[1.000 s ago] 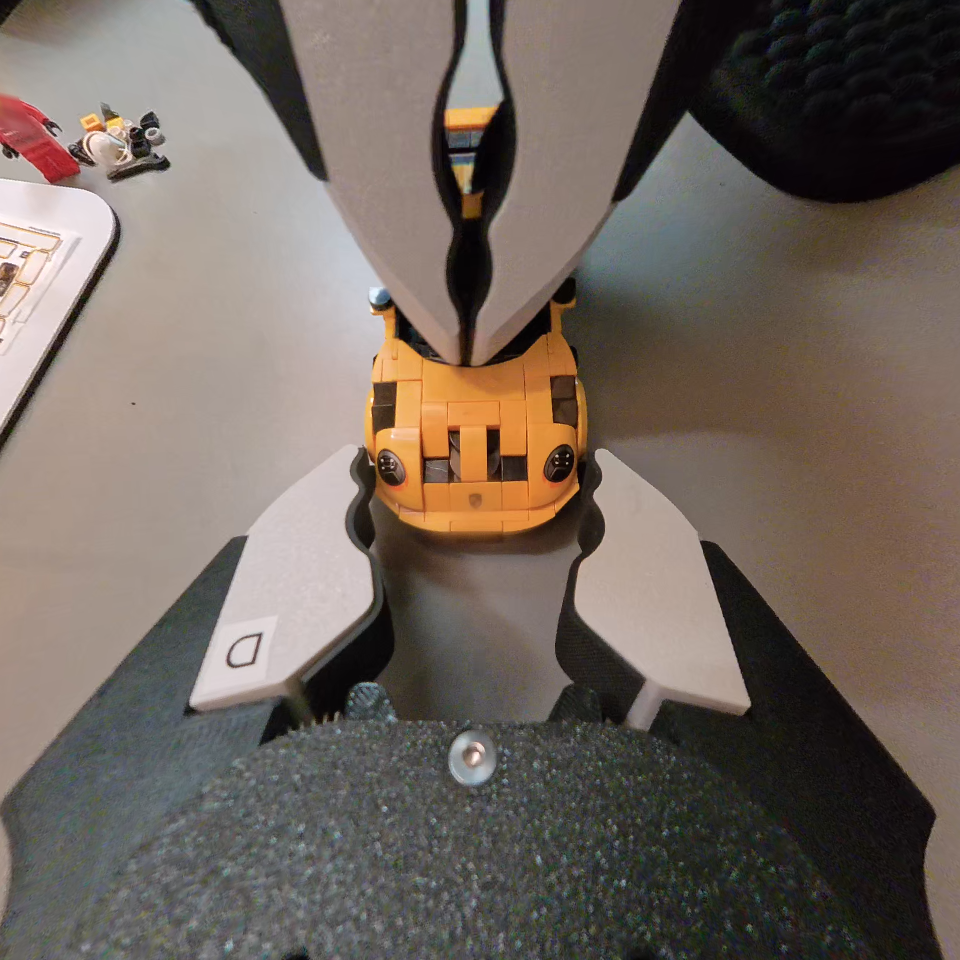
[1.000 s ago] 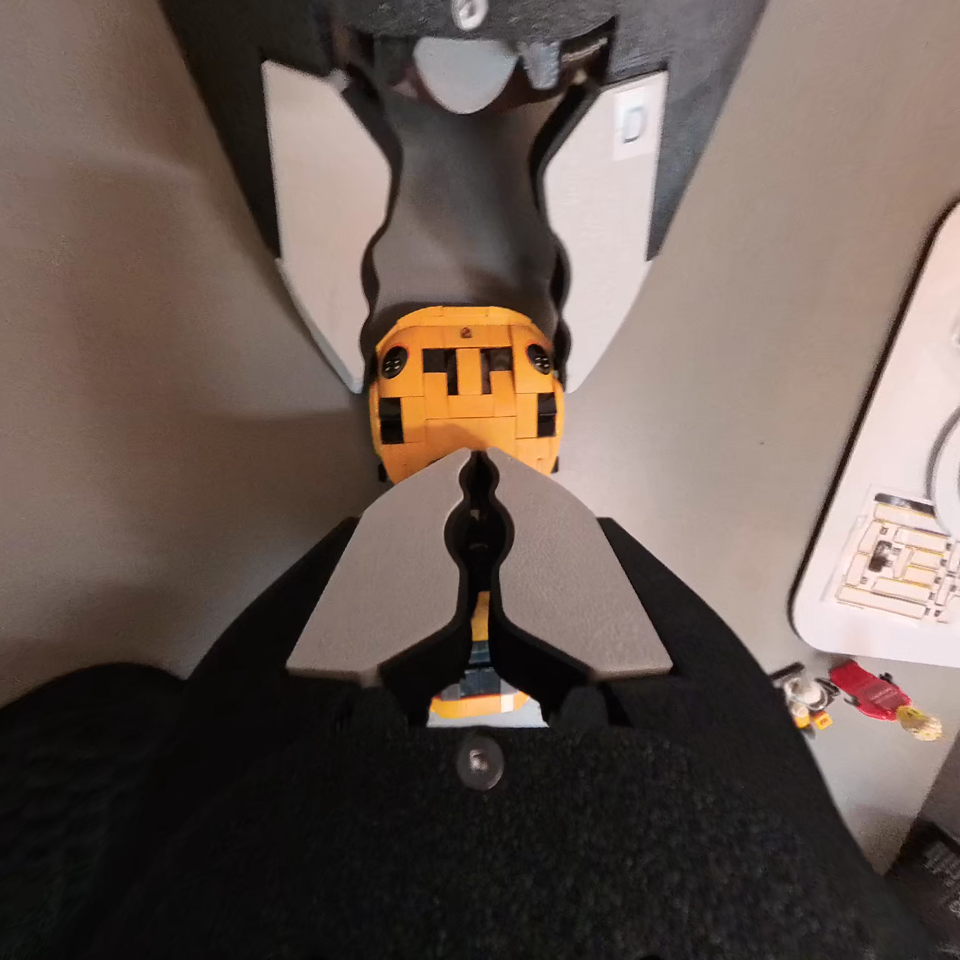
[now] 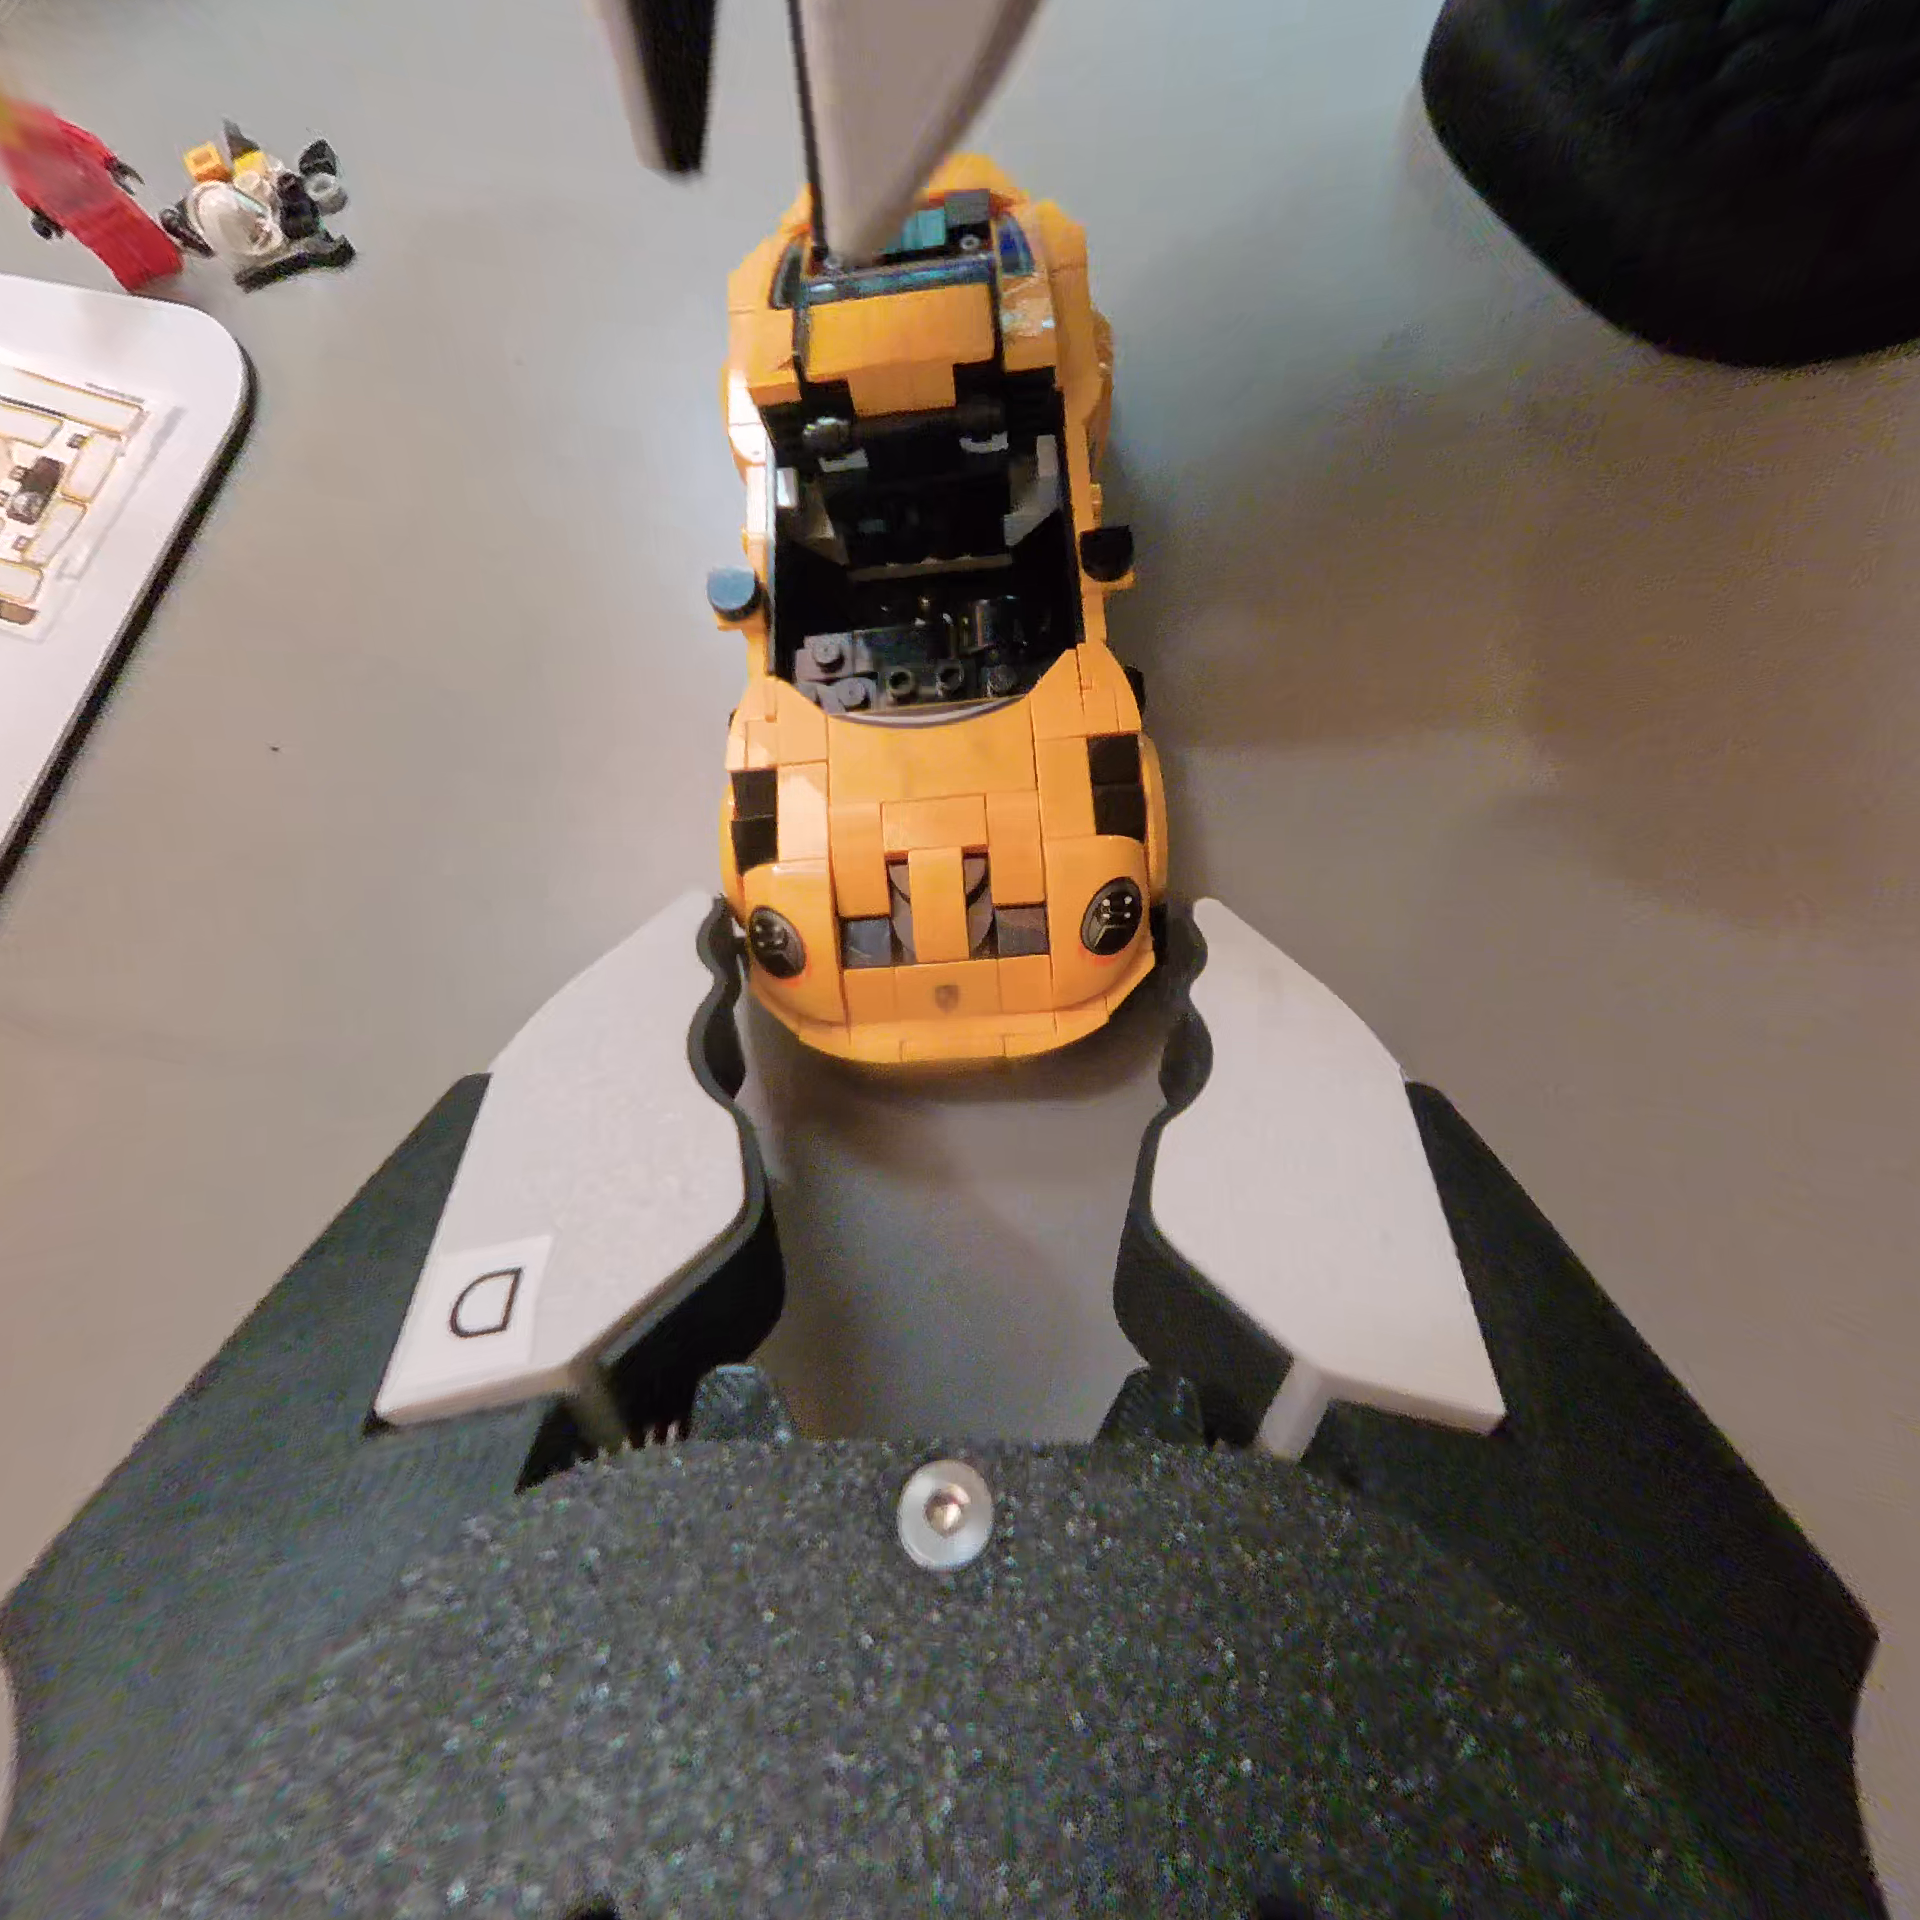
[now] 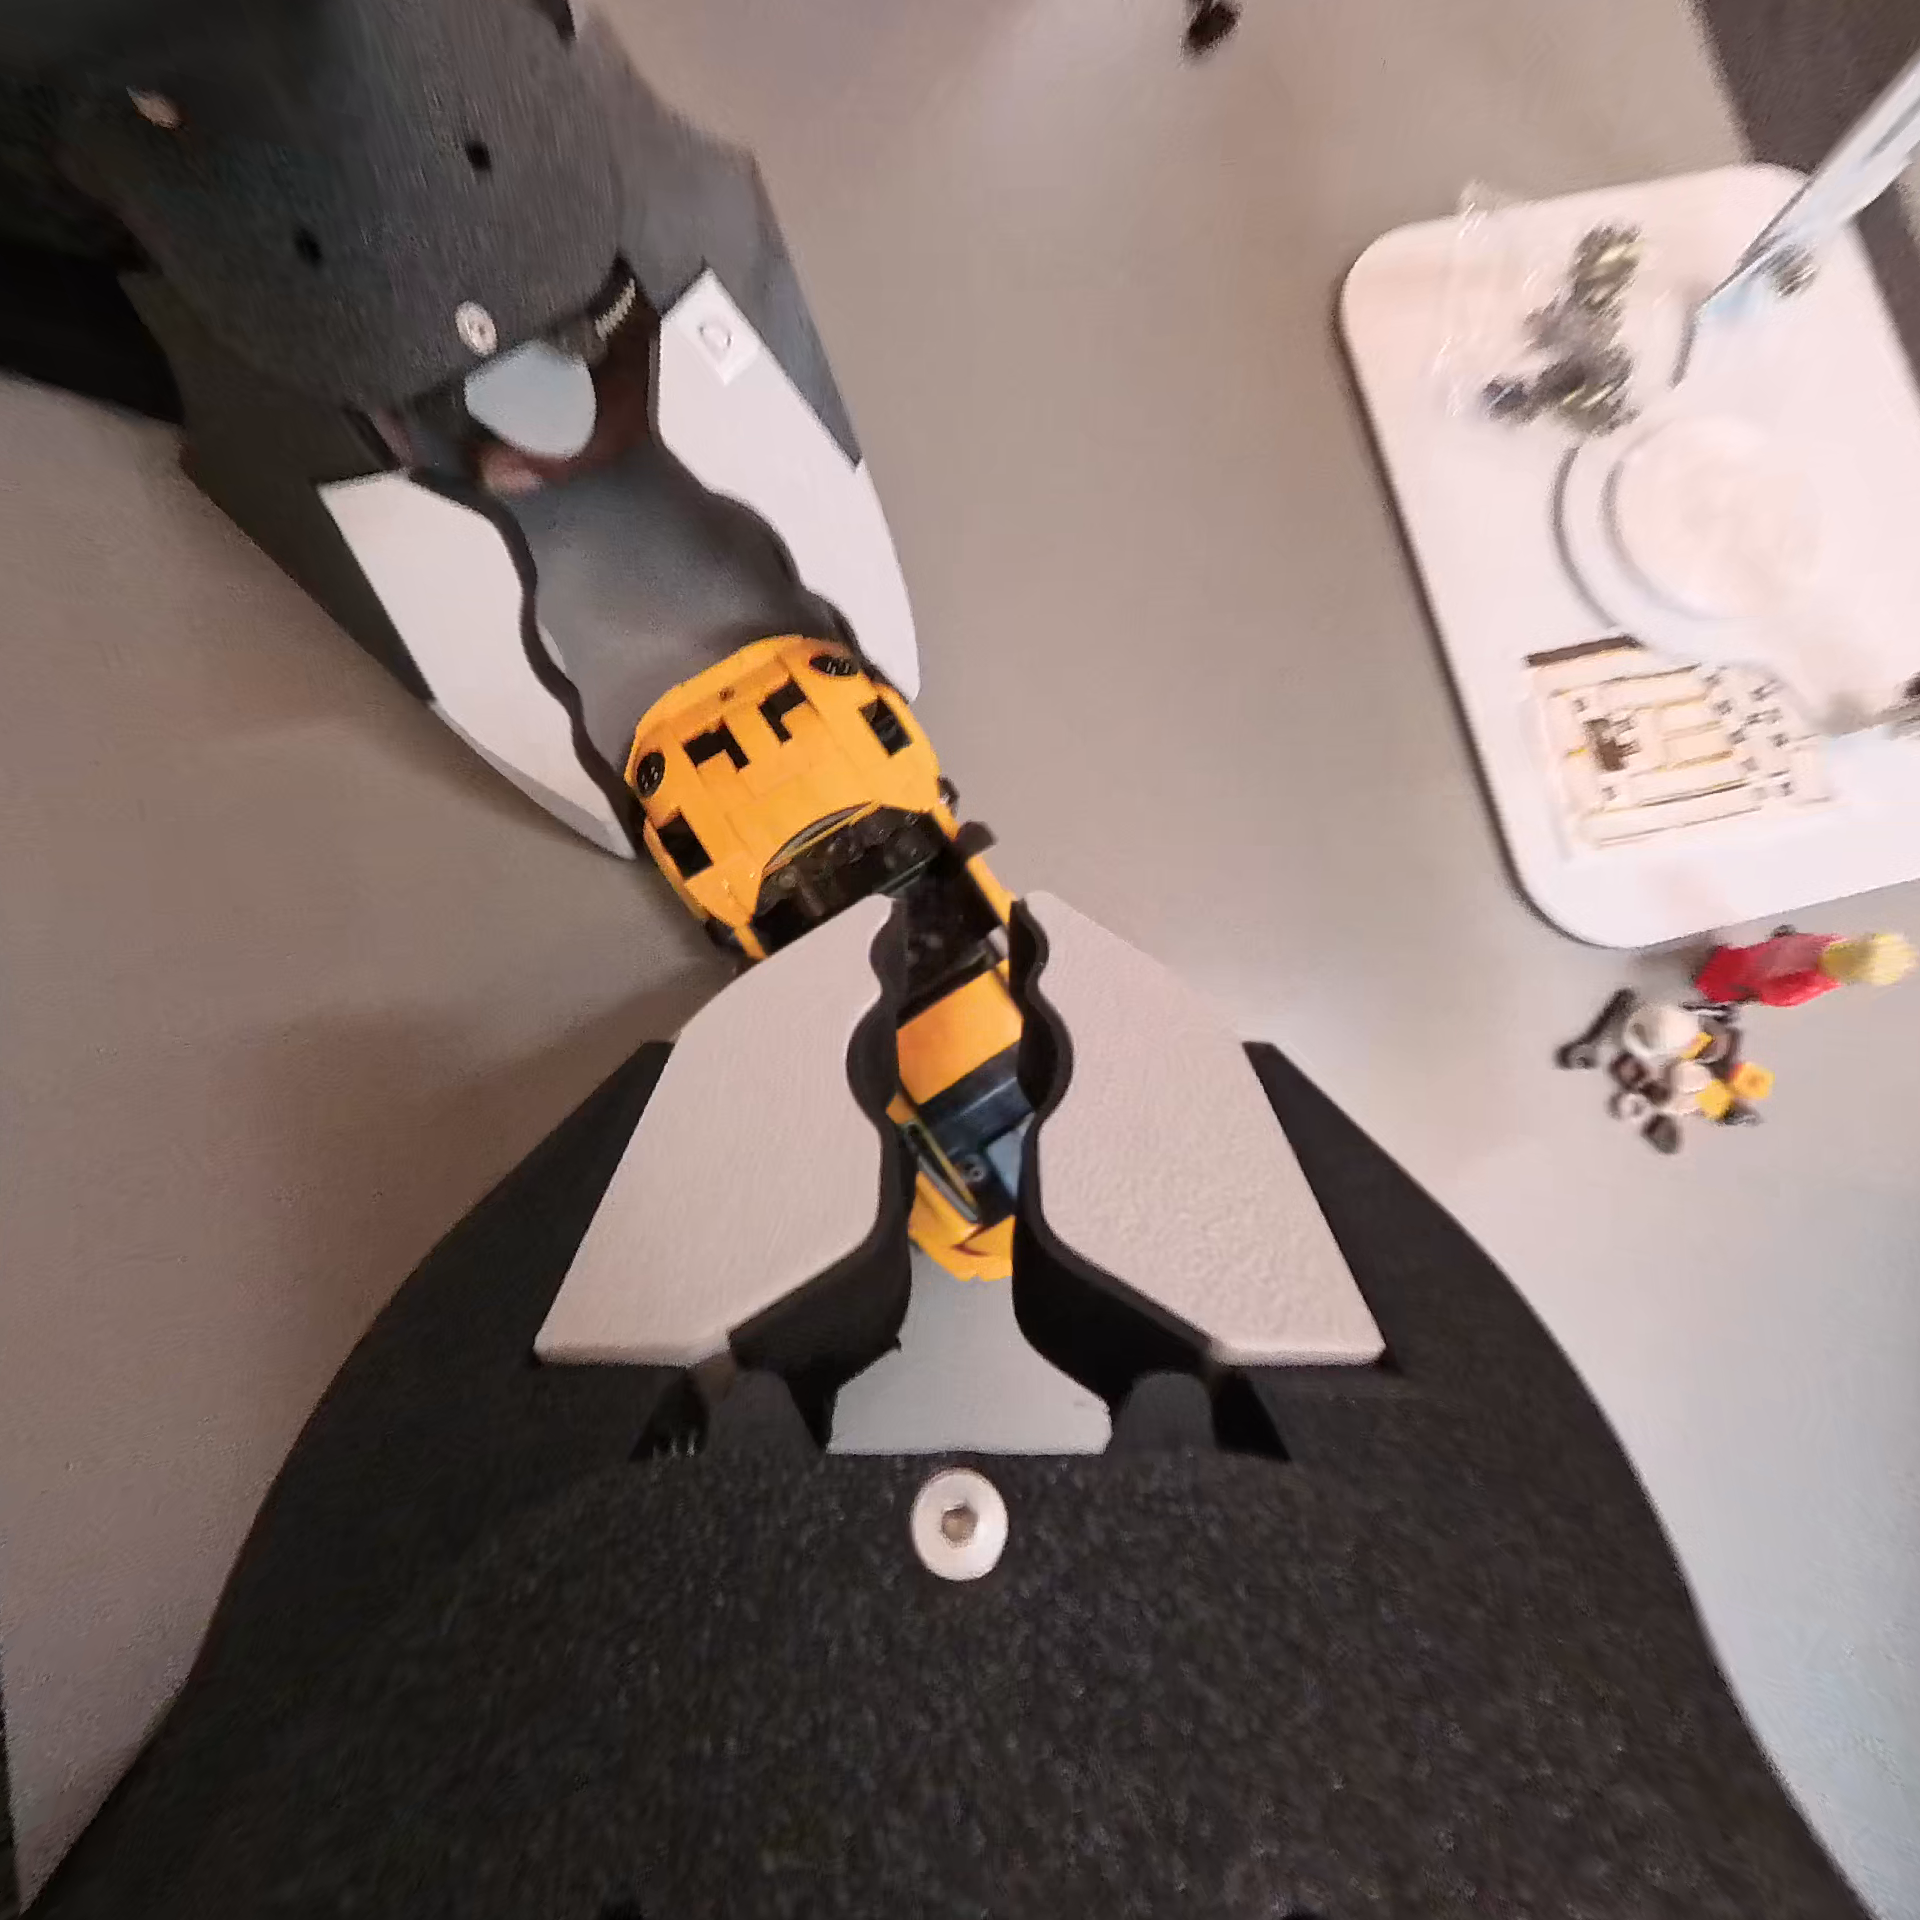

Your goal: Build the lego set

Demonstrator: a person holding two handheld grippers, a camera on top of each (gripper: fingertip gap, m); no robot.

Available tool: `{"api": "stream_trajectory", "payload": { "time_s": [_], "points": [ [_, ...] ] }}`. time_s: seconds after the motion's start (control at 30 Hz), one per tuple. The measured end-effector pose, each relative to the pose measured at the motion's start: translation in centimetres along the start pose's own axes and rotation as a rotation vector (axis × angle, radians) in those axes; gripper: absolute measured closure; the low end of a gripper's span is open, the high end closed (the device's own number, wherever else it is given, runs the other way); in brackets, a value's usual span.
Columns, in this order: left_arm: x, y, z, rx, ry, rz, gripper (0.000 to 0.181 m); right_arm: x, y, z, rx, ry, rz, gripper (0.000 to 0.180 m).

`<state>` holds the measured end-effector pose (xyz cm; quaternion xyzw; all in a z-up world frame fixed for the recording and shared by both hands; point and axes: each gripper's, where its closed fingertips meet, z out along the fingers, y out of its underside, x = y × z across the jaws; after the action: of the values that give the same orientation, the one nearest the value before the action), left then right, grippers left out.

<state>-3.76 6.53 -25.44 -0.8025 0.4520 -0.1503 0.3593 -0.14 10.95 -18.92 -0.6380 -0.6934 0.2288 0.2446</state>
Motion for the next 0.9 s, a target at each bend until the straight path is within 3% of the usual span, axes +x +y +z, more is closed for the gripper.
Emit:
{"api": "stream_trajectory", "payload": {
  "time_s": [0.13, 0.3, 0.43, 0.9],
  "points": [
    [1.0, 0.5, -0.5, -0.055, 0.035, 0.015, 0.095, -2.3, 1.1, 1.7, -0.142, -0.054, 0.034, 0.164],
    [1.9, 0.8, -1.3, -0.048, 0.097, 0.042, 0.121, -3.9, 1.3, 3.0, -0.253, -0.093, 0.105, 0.159],
    [2.4, 0.7, -1.1, -0.04, 0.094, 0.082, 0.13, -4.2, 2.0, 3.2, -0.315, -0.119, 0.197, 0.162],
    [3.0, 0.4, -0.8, -0.031, 0.081, 0.075, 0.131, -4.3, 2.9, 3.1, -0.428, -0.211, 0.39, 0.162]
  ]
}}
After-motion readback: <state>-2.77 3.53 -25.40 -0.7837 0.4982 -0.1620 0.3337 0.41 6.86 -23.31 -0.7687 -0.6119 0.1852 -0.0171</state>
